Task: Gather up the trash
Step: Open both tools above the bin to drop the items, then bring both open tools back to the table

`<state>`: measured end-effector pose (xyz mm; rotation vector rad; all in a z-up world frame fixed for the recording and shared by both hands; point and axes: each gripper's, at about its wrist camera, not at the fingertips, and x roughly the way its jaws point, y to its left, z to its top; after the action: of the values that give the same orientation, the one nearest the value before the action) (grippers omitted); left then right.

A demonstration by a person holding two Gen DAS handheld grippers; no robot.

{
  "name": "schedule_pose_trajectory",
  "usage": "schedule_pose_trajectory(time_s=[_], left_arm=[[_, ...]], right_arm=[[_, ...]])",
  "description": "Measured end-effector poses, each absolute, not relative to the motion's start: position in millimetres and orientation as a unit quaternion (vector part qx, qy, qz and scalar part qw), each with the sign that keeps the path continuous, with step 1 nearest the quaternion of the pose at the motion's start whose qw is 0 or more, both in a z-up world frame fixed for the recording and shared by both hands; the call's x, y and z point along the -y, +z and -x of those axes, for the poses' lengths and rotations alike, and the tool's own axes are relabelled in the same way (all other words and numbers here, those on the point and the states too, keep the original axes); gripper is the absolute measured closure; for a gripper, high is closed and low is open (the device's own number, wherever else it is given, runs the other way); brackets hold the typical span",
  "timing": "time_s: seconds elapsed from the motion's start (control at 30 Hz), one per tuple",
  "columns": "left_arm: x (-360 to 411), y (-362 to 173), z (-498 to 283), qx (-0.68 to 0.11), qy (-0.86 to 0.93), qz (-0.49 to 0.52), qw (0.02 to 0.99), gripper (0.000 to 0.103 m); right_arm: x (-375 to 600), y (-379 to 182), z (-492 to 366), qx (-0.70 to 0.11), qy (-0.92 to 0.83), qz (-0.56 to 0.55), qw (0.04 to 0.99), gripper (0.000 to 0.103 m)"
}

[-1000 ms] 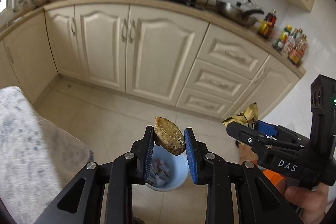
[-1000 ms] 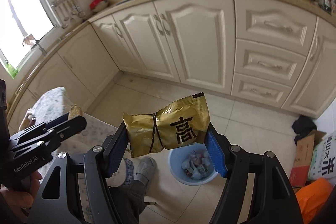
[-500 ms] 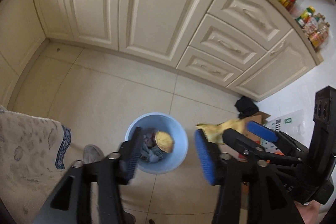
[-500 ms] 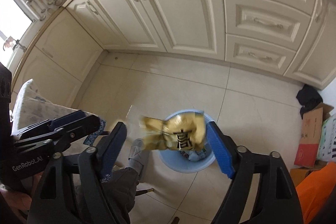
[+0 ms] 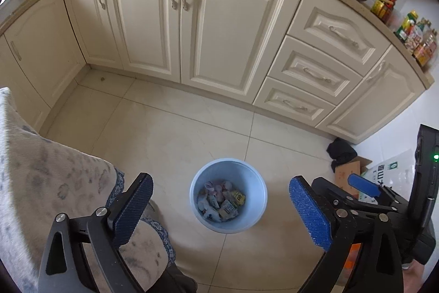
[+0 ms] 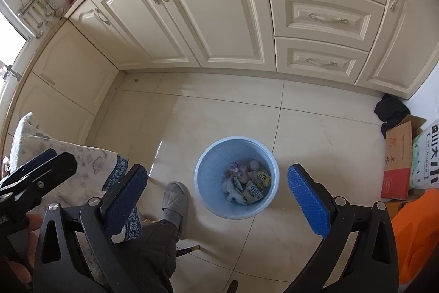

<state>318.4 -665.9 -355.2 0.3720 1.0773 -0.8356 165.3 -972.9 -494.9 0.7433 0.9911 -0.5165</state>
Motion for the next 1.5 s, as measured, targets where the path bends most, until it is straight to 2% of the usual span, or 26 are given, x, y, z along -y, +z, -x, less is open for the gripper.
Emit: schedule_pose_trajectory(time_s=[0.27, 0.47, 0.63, 0.87, 1.17, 1.5], left_arm=[[622.7, -308.1, -283.5, -0.439, -0.394, -0.161, 0.792, 0.002], [541.4, -262.6, -243.3, -0.396, -0.386, -0.128, 0.823, 0.001], [430.3, -213.9, -223.3, -0.363, -0.36, -0.094, 0.854, 0.001], [300.1, -180.5, -208.3, -0.326, -0.303, -0.046, 0.894, 0.001], [157.7, -183.6, -200.8, -0.306, -0.19, -0.007, 0.933, 0.001], [78.4, -227.5, -220.9, -0.352, -0.095, -0.02, 0.931, 0.001]], right_arm=[[949.0, -450.8, -162.7, -0.439, -0.238, -0.323, 0.804, 0.0], [917.0, -397.2, -167.6, -0.409, -0.229, -0.294, 0.833, 0.0], [873.3, -347.1, -184.2, -0.38, -0.2, -0.26, 0.865, 0.0], [785.7, -288.3, -222.4, -0.353, -0.12, -0.205, 0.905, 0.0], [663.8, -262.4, -278.5, -0.355, -0.013, -0.142, 0.924, 0.0], [568.3, -295.0, -350.8, -0.401, 0.067, -0.096, 0.909, 0.0]])
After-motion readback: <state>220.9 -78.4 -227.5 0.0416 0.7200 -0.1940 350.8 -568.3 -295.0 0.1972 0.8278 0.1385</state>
